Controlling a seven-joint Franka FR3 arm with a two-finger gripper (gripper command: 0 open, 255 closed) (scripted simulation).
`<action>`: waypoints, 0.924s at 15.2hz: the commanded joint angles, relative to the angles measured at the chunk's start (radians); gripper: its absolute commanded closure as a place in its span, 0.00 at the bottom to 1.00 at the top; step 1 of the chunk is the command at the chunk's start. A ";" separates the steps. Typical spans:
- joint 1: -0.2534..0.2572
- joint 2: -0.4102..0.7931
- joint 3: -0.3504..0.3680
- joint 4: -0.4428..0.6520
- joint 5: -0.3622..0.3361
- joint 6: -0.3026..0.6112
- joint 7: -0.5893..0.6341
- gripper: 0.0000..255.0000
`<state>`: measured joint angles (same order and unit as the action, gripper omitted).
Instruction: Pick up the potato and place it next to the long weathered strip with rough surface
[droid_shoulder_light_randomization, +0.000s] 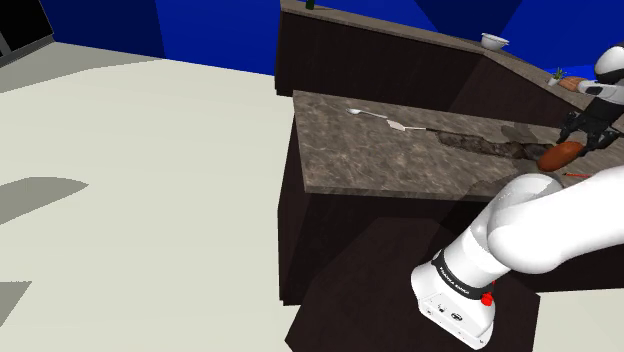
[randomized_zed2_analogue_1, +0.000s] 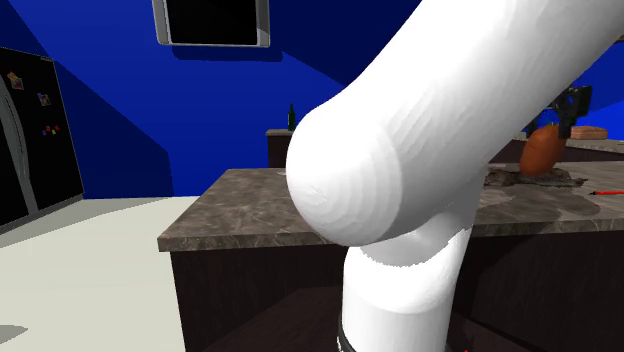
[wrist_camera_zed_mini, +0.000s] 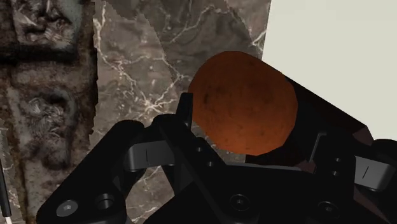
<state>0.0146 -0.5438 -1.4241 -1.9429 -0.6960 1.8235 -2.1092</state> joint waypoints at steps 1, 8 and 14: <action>0.068 -0.001 -0.086 0.067 -0.005 -0.009 -0.041 1.00; 0.342 -0.111 -0.362 0.363 -0.084 -0.085 -0.158 1.00; 0.560 -0.254 -0.519 0.696 -0.164 -0.183 -0.276 1.00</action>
<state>0.5453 -0.7772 -1.9232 -1.3002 -0.8492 1.6565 -2.3630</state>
